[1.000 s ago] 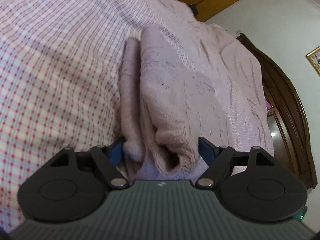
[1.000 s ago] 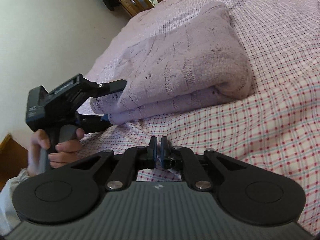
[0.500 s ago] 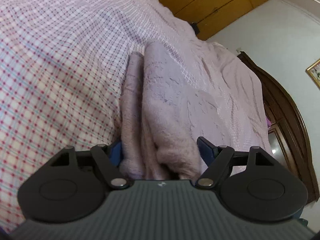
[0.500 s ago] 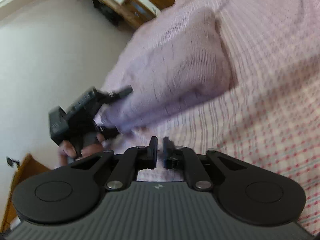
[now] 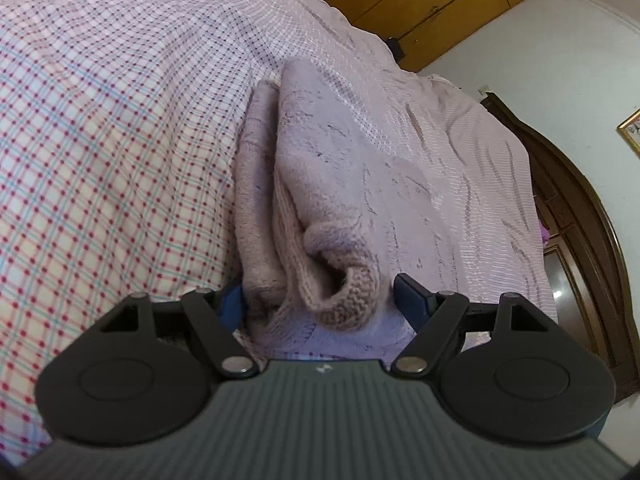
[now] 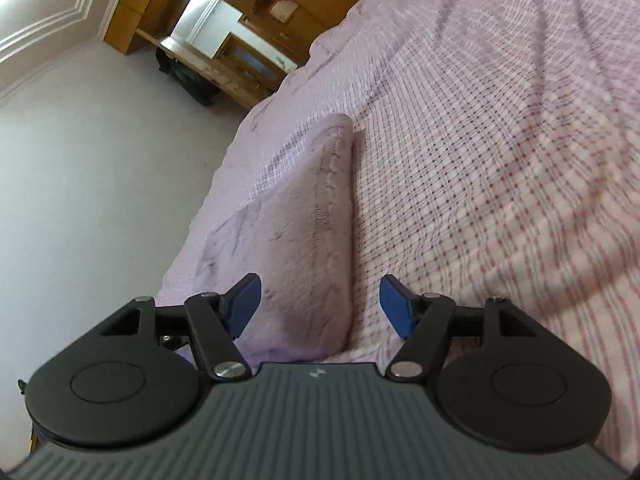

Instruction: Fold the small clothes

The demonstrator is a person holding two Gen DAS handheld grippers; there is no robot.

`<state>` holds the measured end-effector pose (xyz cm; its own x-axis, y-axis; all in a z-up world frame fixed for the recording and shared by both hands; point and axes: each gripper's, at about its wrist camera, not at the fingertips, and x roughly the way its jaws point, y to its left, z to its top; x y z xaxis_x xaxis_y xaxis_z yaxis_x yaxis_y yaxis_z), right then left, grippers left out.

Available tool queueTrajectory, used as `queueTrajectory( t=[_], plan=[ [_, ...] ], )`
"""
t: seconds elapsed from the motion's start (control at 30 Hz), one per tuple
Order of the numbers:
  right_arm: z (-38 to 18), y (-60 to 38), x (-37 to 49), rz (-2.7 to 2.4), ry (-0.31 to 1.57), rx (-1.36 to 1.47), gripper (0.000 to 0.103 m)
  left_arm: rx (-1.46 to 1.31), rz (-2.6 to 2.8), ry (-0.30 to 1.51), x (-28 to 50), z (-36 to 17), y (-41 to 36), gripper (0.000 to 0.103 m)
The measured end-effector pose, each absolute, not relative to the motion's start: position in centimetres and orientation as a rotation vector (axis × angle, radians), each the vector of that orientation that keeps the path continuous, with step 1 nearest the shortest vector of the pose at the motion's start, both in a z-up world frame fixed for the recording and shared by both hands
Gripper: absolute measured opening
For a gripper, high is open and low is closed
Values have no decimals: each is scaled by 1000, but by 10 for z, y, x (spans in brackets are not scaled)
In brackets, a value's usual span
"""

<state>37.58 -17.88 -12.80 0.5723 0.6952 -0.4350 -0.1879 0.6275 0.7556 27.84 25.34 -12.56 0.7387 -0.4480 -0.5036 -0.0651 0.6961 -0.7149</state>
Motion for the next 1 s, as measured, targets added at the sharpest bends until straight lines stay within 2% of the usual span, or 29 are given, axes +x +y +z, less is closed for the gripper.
queueTrajectory(
  t=[0.37,0.47,0.7,0.73,0.8,0.9,1.0],
  plan=[
    [-150,-156,405,772,910,760,73,-852,-248,703,302,-138,249,77],
    [-158,-154,418,793,941,846,75,-886,-252,723,314,-140,254,77],
    [-158,-136,433,814,949,839,75,-890,-250,724,327,-145,257,76],
    [-157,-131,433,809,944,804,74,-868,-246,717,326,-144,253,74],
    [-153,-125,430,794,936,765,67,-809,-213,733,323,-139,247,61],
    [-162,-136,430,790,931,884,60,-846,-207,743,320,-141,250,51],
    [-162,-139,426,781,921,914,59,-866,-217,743,319,-145,256,46]
  ],
)
